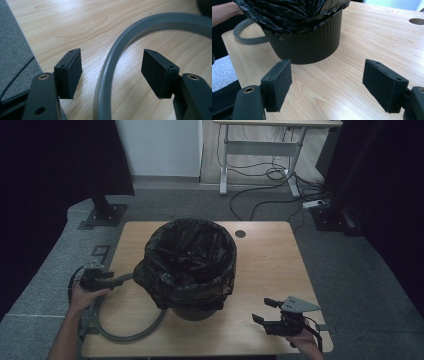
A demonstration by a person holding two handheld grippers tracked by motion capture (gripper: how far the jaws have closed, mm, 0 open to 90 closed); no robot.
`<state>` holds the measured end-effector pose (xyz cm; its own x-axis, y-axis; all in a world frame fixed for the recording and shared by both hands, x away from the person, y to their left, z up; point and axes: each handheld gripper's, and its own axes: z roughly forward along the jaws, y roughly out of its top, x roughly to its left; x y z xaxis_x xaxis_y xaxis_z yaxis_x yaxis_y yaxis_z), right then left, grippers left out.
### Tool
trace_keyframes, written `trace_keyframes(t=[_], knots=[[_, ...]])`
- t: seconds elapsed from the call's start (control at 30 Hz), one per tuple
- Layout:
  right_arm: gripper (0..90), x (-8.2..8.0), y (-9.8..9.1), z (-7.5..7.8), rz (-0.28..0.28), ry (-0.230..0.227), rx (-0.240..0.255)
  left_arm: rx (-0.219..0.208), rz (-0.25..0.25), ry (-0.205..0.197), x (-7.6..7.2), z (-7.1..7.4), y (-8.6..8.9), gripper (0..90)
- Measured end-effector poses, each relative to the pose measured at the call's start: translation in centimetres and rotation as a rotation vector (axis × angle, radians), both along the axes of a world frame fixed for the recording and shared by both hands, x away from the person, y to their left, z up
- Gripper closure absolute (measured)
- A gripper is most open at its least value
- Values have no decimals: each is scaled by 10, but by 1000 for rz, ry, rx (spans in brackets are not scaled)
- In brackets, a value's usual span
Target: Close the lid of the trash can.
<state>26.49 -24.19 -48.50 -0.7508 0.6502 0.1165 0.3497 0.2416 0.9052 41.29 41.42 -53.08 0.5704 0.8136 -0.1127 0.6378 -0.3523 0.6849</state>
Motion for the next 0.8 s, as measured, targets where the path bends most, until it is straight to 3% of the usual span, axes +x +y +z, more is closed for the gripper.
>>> trace_keyframes(t=[0.2, 0.5, 0.8], knots=[[234, -2, -1, 1, -2, -11, -1, 35, 22, 3, 0, -6, 1, 416], [236, -3, -5, 2, -14, -18, 7, 85, 28, -41, -7, -8, 0, 513], [236, -3, -7, 1, -21, -22, 8, 68, 1, -67, -13, -10, 0, 642]])
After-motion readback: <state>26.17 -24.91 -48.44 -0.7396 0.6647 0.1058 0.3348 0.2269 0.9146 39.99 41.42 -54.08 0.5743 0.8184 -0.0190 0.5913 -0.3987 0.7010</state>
